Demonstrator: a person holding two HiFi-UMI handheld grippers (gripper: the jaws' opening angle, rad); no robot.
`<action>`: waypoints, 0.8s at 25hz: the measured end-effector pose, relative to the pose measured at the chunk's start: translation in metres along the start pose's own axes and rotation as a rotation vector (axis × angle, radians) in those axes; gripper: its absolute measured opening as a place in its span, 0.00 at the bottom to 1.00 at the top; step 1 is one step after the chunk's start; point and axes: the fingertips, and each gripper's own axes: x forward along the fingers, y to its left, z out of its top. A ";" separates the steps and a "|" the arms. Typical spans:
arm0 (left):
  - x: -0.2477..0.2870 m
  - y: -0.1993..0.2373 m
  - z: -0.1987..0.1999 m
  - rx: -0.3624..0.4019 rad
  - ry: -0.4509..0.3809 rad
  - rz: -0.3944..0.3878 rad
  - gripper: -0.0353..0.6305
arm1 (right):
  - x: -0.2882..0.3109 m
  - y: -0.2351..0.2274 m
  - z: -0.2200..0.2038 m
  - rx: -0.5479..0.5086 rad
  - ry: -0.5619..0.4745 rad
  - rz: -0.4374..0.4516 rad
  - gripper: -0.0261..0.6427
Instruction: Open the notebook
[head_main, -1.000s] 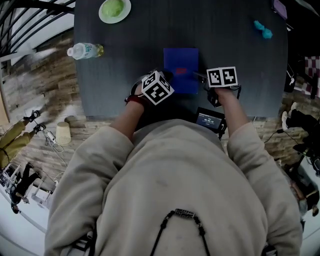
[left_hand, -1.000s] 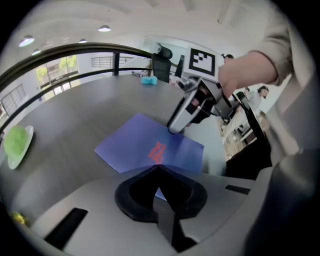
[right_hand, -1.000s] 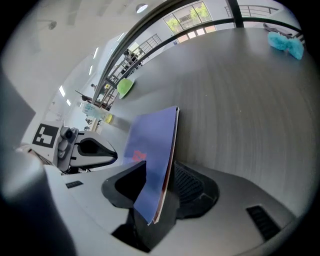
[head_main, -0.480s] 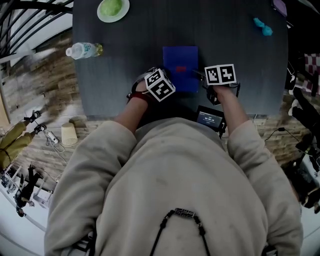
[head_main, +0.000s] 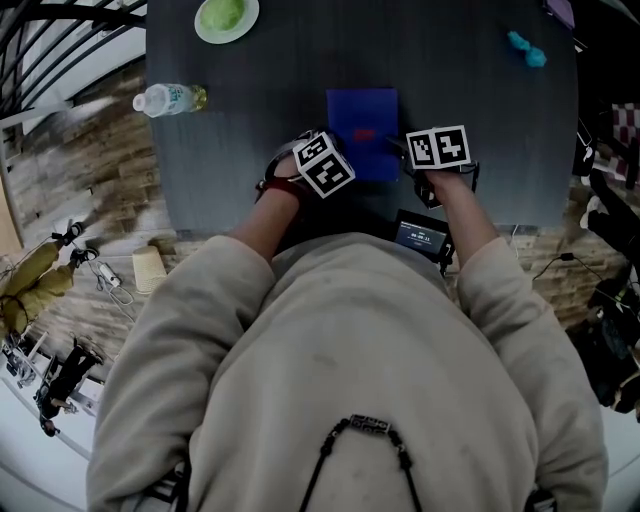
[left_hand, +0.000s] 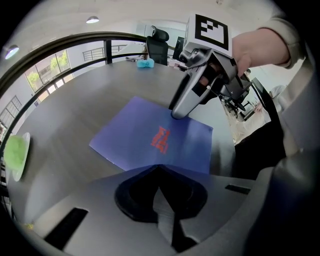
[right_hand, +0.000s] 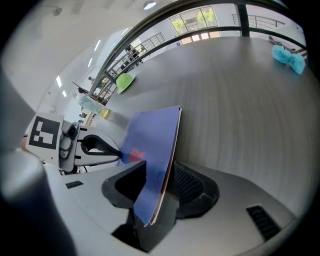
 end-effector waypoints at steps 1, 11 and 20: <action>0.000 0.000 0.000 0.004 0.003 -0.001 0.06 | 0.000 0.000 0.000 -0.001 0.000 0.000 0.31; 0.000 0.000 -0.002 0.028 0.022 -0.008 0.06 | 0.003 0.007 -0.002 0.040 -0.004 0.046 0.31; 0.000 0.000 -0.005 0.022 0.027 -0.013 0.06 | -0.002 0.015 0.001 0.030 0.004 0.073 0.31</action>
